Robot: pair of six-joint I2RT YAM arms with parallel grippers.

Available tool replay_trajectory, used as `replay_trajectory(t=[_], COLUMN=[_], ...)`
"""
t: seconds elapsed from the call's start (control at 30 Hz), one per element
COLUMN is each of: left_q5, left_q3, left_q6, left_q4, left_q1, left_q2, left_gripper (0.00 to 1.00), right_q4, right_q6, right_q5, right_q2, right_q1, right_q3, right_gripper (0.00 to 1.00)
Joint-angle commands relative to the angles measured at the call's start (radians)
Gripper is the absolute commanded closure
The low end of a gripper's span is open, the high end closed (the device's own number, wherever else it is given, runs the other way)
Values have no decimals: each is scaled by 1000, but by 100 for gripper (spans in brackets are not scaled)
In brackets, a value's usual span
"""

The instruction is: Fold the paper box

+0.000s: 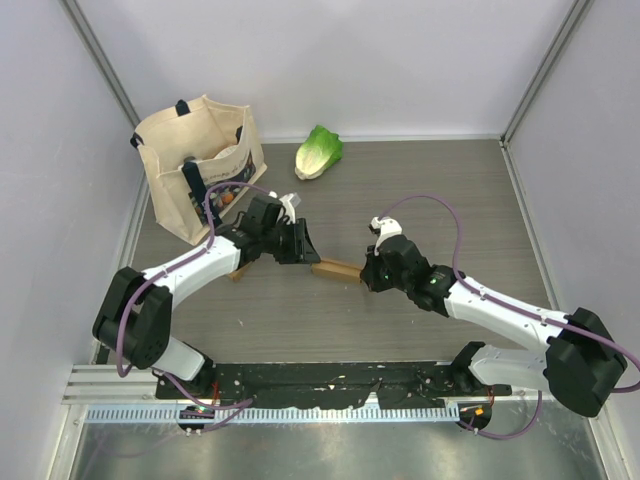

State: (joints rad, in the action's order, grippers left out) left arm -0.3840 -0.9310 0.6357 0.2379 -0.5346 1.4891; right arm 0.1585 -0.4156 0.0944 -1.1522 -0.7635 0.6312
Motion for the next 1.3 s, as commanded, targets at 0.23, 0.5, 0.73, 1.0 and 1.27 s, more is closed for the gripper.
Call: replay_trajectory(t=[0.23,0.5,0.73,1.0,1.27], left_q5=[63,62,68,68,74], left_q3=[30,50,52,47,49], left_q6=[-41,-36,-36,-39,-47], left_q4=[6,-20,-18,-11,1], left_q1=[1,-1,-1,-1,-1], left_q2=[-3,31,16,13,2], left_gripper=[71,73,70,70,69], right_q4=[29,113,104,-26,-152], right_q6=[-40,-178,-451,-577,-640], right_q5=[10,-153,-430,-475,-502], right_q2=[-24,25,36,-37,-92], right_q1=[0,73,285,299,300], right_q3=[59,124,88,61,-25], right_gripper=[99,64,42,37,43])
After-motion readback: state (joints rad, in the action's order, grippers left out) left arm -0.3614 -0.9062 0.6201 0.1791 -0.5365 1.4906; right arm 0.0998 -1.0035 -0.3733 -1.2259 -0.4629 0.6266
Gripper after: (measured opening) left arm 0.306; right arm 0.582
